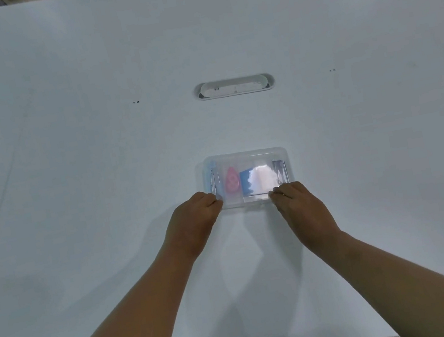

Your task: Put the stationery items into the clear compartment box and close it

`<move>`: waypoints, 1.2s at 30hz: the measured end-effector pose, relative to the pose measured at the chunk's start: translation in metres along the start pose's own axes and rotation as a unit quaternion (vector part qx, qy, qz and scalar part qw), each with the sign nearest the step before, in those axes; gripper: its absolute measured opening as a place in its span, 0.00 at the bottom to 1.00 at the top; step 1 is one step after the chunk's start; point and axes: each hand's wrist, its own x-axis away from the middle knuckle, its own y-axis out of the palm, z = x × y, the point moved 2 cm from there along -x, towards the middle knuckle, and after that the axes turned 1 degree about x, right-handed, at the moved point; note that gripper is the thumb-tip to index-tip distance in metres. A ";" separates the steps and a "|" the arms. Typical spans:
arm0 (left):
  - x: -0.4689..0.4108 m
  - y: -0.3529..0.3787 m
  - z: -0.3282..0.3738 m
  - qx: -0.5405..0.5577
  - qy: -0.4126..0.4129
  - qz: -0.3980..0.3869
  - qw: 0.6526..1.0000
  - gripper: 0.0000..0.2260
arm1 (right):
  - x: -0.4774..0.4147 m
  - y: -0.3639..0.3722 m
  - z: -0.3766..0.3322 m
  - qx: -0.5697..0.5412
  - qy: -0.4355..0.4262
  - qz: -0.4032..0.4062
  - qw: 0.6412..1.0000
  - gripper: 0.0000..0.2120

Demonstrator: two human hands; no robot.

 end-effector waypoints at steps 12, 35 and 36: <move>-0.072 0.003 -0.025 -0.031 -0.028 0.026 0.999 0.14 | -0.080 0.003 0.033 -0.004 0.030 -0.002 1.000 0.18; -0.130 0.046 -0.055 -0.004 -0.102 0.055 0.993 0.34 | -0.136 0.028 0.049 0.024 0.048 0.012 0.998 0.34; -0.123 0.047 -0.051 0.007 -0.122 0.048 0.991 0.35 | -0.129 0.028 0.047 0.021 0.056 0.008 0.998 0.33</move>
